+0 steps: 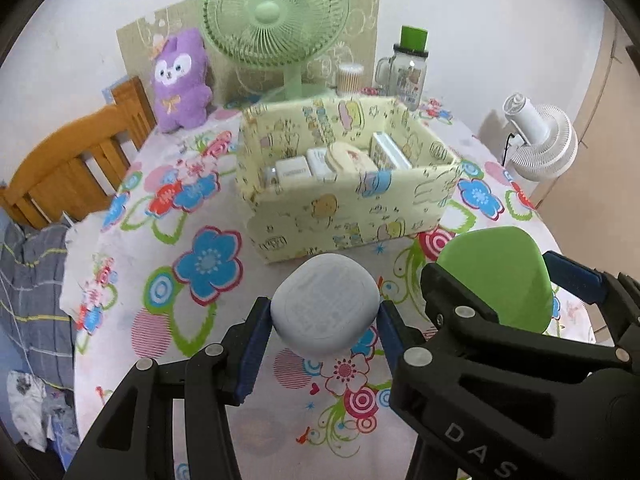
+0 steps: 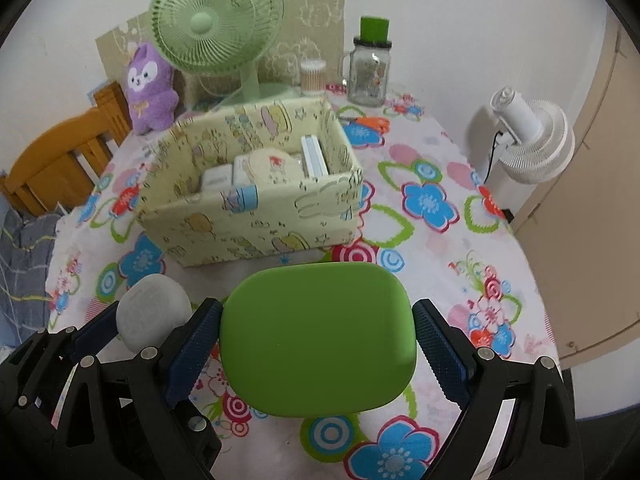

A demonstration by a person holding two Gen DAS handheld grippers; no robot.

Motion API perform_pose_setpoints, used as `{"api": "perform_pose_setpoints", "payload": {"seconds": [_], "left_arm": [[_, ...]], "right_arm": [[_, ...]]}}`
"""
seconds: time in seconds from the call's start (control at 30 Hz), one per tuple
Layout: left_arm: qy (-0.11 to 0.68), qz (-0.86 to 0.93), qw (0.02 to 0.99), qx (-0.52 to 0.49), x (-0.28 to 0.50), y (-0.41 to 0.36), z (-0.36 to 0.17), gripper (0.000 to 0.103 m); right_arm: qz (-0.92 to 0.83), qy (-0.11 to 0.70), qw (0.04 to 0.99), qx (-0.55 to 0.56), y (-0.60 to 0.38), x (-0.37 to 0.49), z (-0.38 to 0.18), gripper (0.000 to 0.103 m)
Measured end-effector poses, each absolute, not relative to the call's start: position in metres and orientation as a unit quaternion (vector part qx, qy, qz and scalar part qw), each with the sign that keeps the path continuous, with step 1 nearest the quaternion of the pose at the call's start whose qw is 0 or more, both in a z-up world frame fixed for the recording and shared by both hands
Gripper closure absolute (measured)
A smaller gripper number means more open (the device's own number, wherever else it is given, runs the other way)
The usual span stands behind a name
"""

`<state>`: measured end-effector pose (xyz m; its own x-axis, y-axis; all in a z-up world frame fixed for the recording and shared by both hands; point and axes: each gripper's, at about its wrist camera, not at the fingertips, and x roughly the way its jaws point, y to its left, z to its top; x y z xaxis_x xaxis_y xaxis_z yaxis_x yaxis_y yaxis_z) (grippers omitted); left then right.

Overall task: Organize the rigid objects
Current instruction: 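Carry the green case with right tool while left carries the white object into the box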

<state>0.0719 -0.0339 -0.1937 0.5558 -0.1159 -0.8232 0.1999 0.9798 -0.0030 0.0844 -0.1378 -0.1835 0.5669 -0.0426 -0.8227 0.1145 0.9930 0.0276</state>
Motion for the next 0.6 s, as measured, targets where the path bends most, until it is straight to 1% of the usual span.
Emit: {"api": "perform_pose_setpoints", "payload": {"seconds": [0.6], "left_arm": [[0.436, -0.072, 0.896, 0.028, 0.059, -0.029, -0.145, 0.047]], "right_arm": [[-0.023, 0.430, 0.902, 0.012, -0.133, 0.073, -0.128, 0.008]]}}
